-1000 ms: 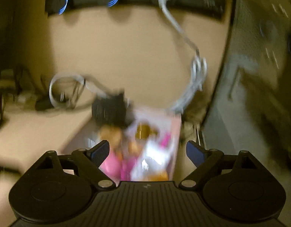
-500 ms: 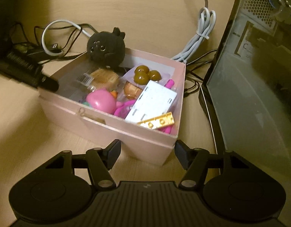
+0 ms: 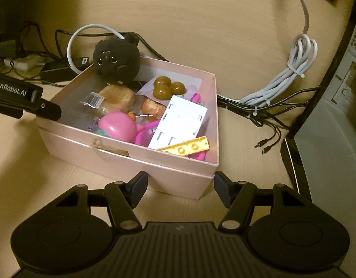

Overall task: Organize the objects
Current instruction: 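Open the right gripper to drop the candy packet into the box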

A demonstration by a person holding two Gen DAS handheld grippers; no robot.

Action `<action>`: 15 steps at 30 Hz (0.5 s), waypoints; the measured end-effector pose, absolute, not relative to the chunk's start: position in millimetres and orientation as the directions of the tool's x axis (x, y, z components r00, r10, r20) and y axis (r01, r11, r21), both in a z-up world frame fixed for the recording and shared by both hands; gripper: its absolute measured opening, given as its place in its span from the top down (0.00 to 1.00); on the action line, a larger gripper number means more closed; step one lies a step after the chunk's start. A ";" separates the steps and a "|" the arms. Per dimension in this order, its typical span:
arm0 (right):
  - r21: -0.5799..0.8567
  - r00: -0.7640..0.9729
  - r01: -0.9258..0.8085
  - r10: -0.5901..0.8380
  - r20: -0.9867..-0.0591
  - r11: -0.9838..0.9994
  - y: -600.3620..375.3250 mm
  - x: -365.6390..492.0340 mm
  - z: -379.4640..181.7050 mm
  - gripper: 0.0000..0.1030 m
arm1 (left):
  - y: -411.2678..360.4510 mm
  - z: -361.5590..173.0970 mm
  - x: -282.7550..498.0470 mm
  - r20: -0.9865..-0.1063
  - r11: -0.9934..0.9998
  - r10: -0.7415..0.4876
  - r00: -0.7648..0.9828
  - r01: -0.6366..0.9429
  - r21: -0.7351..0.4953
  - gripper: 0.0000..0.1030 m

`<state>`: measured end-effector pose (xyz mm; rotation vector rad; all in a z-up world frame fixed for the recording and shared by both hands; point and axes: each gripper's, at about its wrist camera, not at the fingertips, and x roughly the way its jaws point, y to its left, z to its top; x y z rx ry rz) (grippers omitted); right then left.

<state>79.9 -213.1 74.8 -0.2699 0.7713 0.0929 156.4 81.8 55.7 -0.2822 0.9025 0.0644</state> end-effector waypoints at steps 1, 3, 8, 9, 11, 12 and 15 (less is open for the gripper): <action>-0.208 0.720 -0.178 -0.017 -0.694 0.962 -211.4 75.2 76.8 0.37 | 80.8 56.6 157.2 -0.781 0.963 -0.061 0.621 -0.169 -0.210 0.03; -0.181 0.718 -0.171 -0.004 -0.696 0.968 -211.9 67.8 81.7 0.20 | 80.9 59.9 152.4 -0.768 0.965 -0.060 0.637 -0.160 -0.208 0.03; -0.117 0.707 -0.131 0.010 -0.707 0.984 -211.5 36.4 86.3 0.03 | 84.5 80.0 118.3 -0.688 0.967 -0.054 0.723 -0.134 -0.216 0.04; -0.102 0.700 -0.116 0.008 -0.714 0.988 -212.2 29.2 84.6 0.00 | 83.5 84.0 105.1 -0.672 0.969 -0.062 0.738 -0.118 -0.219 0.04; -0.056 0.676 -0.086 0.017 -0.737 0.995 -214.8 12.8 78.3 0.00 | 79.0 84.5 82.5 -0.665 0.972 -0.089 0.741 -0.080 -0.219 0.04; -0.036 0.662 -0.071 0.020 -0.749 0.997 -214.9 4.3 74.9 0.00 | 74.7 81.7 70.4 -0.671 0.976 -0.107 0.734 -0.052 -0.212 0.04; -0.023 0.636 -0.032 0.002 -0.772 0.999 -210.4 -20.3 65.7 0.00 | 59.5 66.9 36.5 -0.703 0.982 -0.152 0.694 0.024 -0.189 0.04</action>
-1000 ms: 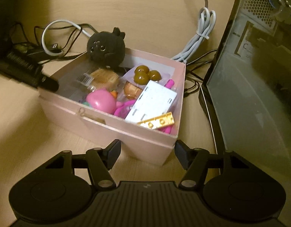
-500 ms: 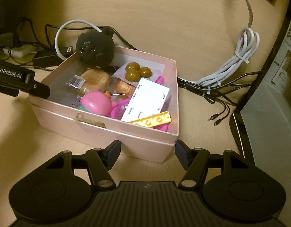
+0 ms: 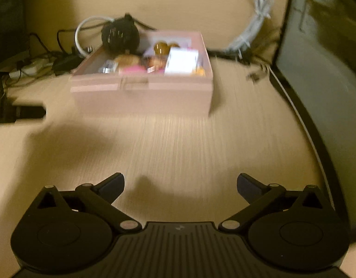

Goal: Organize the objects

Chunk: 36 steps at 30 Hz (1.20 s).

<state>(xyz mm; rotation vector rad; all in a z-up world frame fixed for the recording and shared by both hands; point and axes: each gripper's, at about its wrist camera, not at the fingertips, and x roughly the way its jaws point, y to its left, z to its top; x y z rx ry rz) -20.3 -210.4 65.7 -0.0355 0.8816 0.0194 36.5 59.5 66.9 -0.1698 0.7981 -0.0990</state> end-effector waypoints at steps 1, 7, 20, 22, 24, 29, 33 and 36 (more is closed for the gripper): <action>-0.033 0.632 -0.026 -0.009 -0.775 0.999 -207.3 -27.4 62.9 0.00 | 54.4 61.1 26.8 -0.715 0.981 -0.166 0.679 0.044 -0.186 0.04; -0.087 0.634 -0.003 -0.065 -0.770 0.996 -196.7 -55.3 49.4 0.00 | 38.7 33.6 2.3 -0.759 0.986 -0.149 0.634 0.032 -0.166 0.04; -0.004 0.697 -0.012 0.006 -0.717 1.000 -219.0 -38.0 40.6 0.00 | 3.7 14.9 -4.6 -0.661 0.998 0.054 0.748 -0.057 0.017 0.03; -0.004 0.724 -0.029 0.019 -0.689 1.000 -219.7 -37.1 37.7 0.00 | 4.6 13.3 -1.7 -0.644 0.997 0.062 0.762 -0.073 0.010 0.04; -0.003 0.753 -0.043 0.030 -0.658 0.999 -221.3 -37.3 34.1 0.00 | 5.1 12.5 1.8 -0.635 0.995 0.075 0.769 -0.098 -0.002 0.04; -0.003 0.769 -0.046 0.034 -0.639 0.999 -222.8 -35.2 32.4 0.00 | 2.9 11.6 9.9 -0.635 0.993 0.098 0.766 -0.118 0.012 0.03; 0.000 0.768 -0.048 0.037 -0.639 0.999 -225.4 -29.2 32.1 0.00 | 2.5 11.4 12.6 -0.636 0.992 0.104 0.765 -0.123 0.014 0.02; -0.001 0.768 -0.046 0.035 -0.639 0.999 -226.5 -25.4 31.7 0.00 | 2.4 11.8 12.9 -0.636 0.992 0.103 0.765 -0.122 0.014 0.02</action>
